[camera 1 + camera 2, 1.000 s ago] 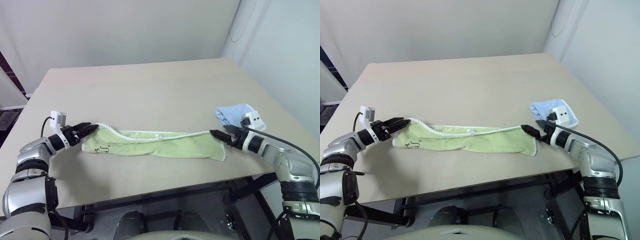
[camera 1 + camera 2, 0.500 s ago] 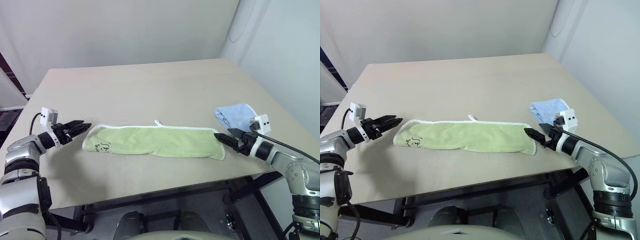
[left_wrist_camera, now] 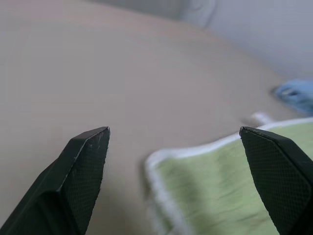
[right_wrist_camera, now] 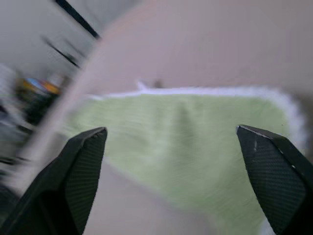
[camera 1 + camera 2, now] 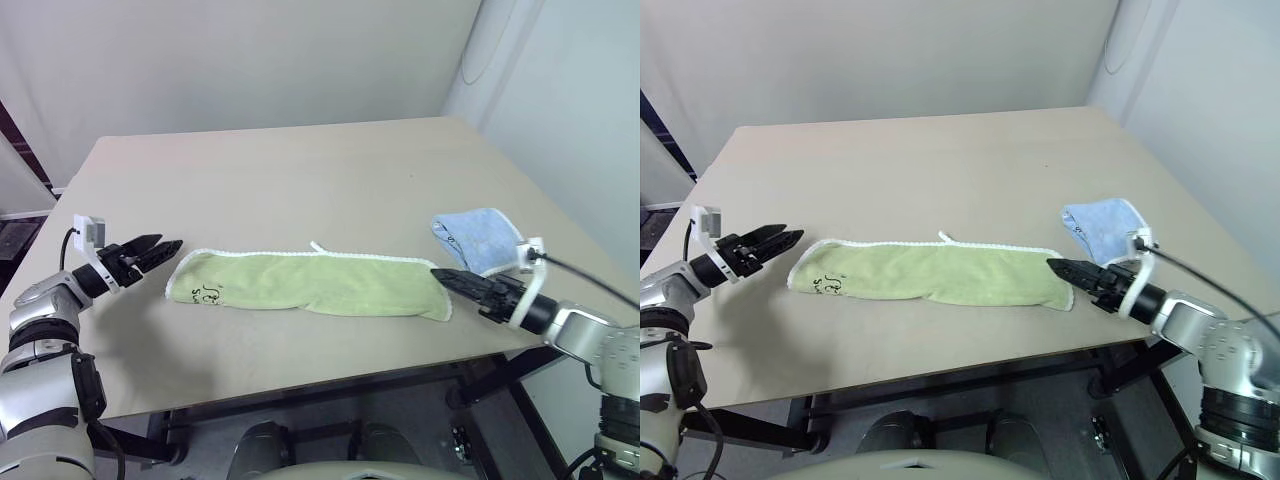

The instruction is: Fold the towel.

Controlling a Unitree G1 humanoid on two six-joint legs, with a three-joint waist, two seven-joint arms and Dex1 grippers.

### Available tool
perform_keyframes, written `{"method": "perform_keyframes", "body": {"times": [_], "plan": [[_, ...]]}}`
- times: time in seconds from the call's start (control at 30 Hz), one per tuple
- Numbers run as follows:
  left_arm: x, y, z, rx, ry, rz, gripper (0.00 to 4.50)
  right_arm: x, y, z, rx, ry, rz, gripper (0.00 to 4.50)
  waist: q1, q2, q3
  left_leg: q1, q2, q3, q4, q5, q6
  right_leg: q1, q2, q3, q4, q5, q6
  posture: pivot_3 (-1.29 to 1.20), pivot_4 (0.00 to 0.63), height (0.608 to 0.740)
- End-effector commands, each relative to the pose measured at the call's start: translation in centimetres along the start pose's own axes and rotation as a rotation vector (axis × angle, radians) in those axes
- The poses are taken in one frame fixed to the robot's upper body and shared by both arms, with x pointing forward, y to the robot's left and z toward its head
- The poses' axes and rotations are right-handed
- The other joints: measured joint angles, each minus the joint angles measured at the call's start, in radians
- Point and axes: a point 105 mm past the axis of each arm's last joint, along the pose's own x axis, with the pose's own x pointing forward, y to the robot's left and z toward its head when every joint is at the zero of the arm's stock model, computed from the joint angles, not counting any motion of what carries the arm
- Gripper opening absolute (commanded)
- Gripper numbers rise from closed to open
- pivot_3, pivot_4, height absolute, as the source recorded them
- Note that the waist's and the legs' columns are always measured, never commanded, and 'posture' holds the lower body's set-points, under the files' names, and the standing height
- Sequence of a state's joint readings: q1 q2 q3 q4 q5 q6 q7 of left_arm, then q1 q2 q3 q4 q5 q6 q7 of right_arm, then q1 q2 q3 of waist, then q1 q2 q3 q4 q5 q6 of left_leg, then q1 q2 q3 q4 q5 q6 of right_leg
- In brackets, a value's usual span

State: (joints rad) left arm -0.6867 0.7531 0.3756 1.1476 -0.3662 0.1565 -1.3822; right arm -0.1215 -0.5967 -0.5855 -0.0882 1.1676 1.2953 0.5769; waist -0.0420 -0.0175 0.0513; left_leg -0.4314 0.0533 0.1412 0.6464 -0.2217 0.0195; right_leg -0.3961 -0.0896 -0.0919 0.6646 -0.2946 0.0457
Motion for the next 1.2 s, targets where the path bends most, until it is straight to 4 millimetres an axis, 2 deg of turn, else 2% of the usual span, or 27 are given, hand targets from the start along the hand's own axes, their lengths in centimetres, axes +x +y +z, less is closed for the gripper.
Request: {"method": "perform_keyframes", "body": {"times": [0.03, 0.2, 0.33, 0.47, 0.63, 0.8, 1.03, 1.2], "plan": [[0.8, -1.9, 1.6, 0.044, -0.011, -0.143, 4.49, -1.7, 1.5, -1.0, 0.145, -0.005, 0.097, 4.42, 0.001, 0.0, 0.0, 0.0, 0.0, 0.0, 0.0, 0.0, 0.0, 0.0, 0.0, 0.0, 0.0, 0.0, 0.0, 0.0, 0.0, 0.74], [1.7, -3.3, 0.2, 0.05, 0.055, -0.237, 4.49, -2.2, 1.2, -3.3, 0.29, 0.023, 0.076, 4.42, -0.002, 0.001, 0.0, 0.0, 0.0, 0.0, -0.002, 0.0, 0.0, 0.001, 0.0, 0.0, -0.001, 0.0, 0.0, 0.0, 0.0, 0.74], [2.6, -3.8, -1.3, 0.062, 0.108, -0.268, 4.49, -0.5, -1.4, -5.6, 0.443, 0.054, -0.074, 4.42, -0.005, 0.0, 0.0, 0.004, 0.0, 0.0, -0.002, 0.0, 0.0, 0.004, 0.0, 0.0, -0.001, 0.0, 0.0, 0.0, 0.0, 0.74], [3.1, -3.9, -1.8, 0.067, 0.123, -0.266, 4.49, 0.8, -1.2, -5.2, 0.521, -0.002, -0.06, 4.42, -0.002, 0.003, 0.001, 0.004, 0.0, 0.0, -0.002, 0.0, 0.0, 0.004, 0.0, 0.0, -0.002, 0.0, 0.0, 0.0, 0.0, 0.74], [3.1, -3.8, -2.2, 0.066, 0.133, -0.26, 4.49, 1.8, -3.1, -5.2, 0.591, -0.046, -0.174, 4.42, -0.001, 0.003, 0.001, 0.003, 0.0, 0.0, -0.002, 0.0, 0.001, 0.004, 0.001, 0.0, -0.003, 0.0, 0.0, 0.0, 0.0, 0.74], [2.8, -3.6, -2.4, 0.072, 0.14, -0.249, 4.49, 2.0, -3.9, -3.9, 0.606, -0.103, -0.208, 4.42, -0.001, 0.003, 0.001, 0.003, 0.0, 0.0, -0.002, 0.0, 0.001, 0.004, 0.001, 0.0, -0.003, 0.0, 0.001, 0.0, 0.0, 0.74], [2.5, -3.2, -2.8, 0.078, 0.146, -0.221, 4.49, 2.1, -4.9, -3.9, 0.626, -0.121, -0.272, 4.42, 0.0, 0.003, 0.001, 0.004, 0.0, 0.0, -0.001, 0.0, 0.001, 0.005, 0.001, 0.0, -0.004, 0.001, 0.001, 0.0, 0.0, 0.74], [2.7, -3.2, -2.8, 0.086, 0.144, -0.218, 4.5, 2.7, -4.4, -3.6, 0.587, -0.115, -0.262, 2.82, 0.0, 0.003, 0.001, 0.004, 0.0, 0.0, -0.002, 0.0, 0.001, 0.004, 0.001, 0.0, -0.004, 0.001, 0.001, 0.0, 0.0, 0.74]]}}
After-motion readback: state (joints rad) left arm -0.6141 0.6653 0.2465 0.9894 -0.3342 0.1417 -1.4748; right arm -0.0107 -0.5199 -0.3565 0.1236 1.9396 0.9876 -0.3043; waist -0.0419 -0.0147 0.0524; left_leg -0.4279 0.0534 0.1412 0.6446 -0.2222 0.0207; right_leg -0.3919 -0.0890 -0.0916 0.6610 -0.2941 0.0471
